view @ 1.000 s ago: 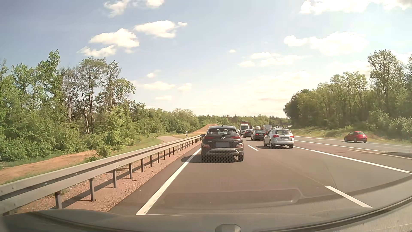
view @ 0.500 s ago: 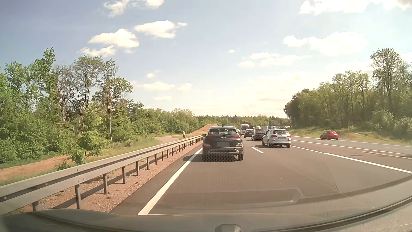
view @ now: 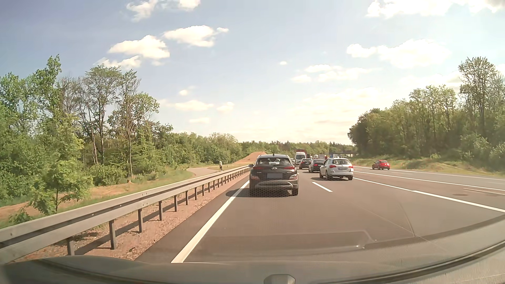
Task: Follow the waypoints while adhering to traffic rules and regulations
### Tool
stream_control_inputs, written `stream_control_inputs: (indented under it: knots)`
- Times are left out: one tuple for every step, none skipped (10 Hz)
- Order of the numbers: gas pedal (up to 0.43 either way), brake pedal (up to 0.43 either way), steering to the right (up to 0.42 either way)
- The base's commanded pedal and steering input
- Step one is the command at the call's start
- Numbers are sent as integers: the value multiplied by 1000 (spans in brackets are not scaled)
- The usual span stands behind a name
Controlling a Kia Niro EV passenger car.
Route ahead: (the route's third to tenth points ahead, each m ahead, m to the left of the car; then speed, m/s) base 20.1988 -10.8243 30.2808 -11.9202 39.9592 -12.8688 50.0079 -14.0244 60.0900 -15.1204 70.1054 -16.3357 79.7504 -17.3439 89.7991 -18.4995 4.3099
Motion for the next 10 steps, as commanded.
stream_control_inputs:
  knots:
    - [59,0,11]
    - [59,0,14]
    - [59,0,15]
    - [59,0,15]
    - [59,0,16]
    - [59,0,15]
    - [67,0,16]
    - [67,0,16]
    - [67,0,16]
    - [67,0,16]
